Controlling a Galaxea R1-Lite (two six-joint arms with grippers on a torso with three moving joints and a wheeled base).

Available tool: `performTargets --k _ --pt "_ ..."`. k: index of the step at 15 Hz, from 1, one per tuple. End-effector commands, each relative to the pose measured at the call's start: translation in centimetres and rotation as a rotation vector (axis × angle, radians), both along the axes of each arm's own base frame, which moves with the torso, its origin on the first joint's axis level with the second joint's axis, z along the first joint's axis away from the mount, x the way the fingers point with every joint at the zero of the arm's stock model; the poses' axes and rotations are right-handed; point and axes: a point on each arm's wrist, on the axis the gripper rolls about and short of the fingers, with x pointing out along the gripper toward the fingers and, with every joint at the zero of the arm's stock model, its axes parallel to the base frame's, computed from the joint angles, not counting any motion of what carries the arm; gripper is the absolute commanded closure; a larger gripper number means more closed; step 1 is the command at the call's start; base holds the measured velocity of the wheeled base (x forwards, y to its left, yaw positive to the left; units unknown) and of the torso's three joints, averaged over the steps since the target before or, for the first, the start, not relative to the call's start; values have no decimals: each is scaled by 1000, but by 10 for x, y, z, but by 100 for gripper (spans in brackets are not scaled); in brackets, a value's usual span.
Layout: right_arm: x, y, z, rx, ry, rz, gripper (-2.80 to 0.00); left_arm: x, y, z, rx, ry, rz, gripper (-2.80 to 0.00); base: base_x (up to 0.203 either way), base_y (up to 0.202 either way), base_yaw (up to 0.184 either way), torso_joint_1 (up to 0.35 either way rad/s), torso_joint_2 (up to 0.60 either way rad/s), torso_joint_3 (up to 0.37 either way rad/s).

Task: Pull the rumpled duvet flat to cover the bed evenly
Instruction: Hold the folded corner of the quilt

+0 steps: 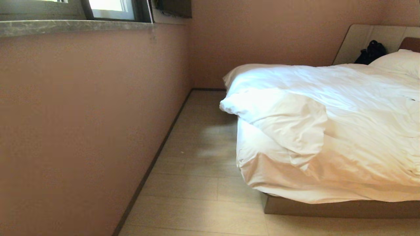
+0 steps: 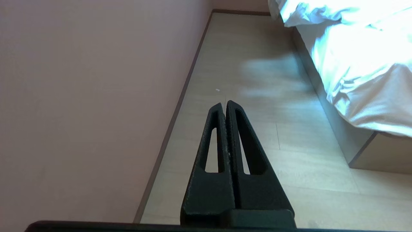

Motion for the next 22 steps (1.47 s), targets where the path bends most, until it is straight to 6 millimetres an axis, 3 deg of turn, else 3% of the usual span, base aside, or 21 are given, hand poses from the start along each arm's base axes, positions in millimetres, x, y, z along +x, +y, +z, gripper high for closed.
performTargets --k 1,18,22 --pt "0 0 0 0 0 0 0 0 0 0 1 0 0 0 147 0 0 -2 1 6" --pt "0 0 0 0 0 2 0 0 0 0 -1 0 0 0 196 0 0 3 2 2" --pt "0 0 0 0 0 0 0 0 0 0 -4 0 0 0 64 0 1 4 3 1"
